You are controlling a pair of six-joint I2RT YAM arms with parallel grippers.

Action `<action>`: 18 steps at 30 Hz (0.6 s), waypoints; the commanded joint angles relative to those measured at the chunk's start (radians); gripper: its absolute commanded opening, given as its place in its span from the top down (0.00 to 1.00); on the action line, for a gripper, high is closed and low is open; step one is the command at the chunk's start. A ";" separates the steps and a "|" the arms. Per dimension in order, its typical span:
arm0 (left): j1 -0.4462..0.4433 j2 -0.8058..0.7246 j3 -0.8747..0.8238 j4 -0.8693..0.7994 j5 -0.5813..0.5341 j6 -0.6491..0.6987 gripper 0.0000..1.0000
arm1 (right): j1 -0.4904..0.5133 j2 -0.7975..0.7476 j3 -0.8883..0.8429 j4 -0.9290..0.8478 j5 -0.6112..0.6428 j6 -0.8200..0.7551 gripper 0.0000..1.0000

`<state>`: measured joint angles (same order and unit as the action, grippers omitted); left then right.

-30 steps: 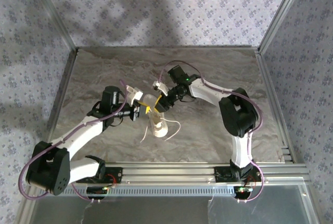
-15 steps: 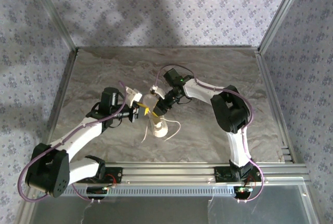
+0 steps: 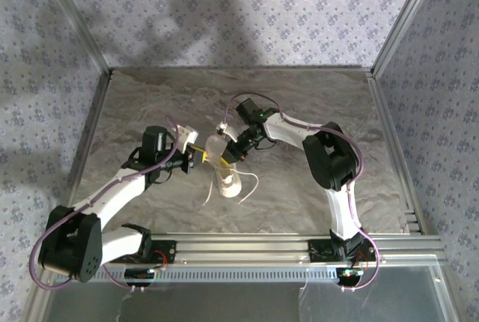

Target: Tie the shoes

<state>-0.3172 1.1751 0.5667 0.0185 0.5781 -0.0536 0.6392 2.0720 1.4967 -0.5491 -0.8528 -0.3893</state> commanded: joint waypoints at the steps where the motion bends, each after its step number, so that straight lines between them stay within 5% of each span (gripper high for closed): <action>1: 0.009 0.027 -0.002 0.012 -0.034 -0.012 1.00 | -0.003 -0.011 -0.012 0.012 0.004 0.011 0.92; 18: 0.041 0.180 0.059 0.043 -0.069 -0.042 1.00 | -0.027 -0.074 -0.101 0.137 0.060 0.078 0.97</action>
<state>-0.2871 1.3369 0.5884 0.0341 0.5213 -0.0807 0.6270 2.0342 1.4082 -0.4286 -0.8230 -0.3286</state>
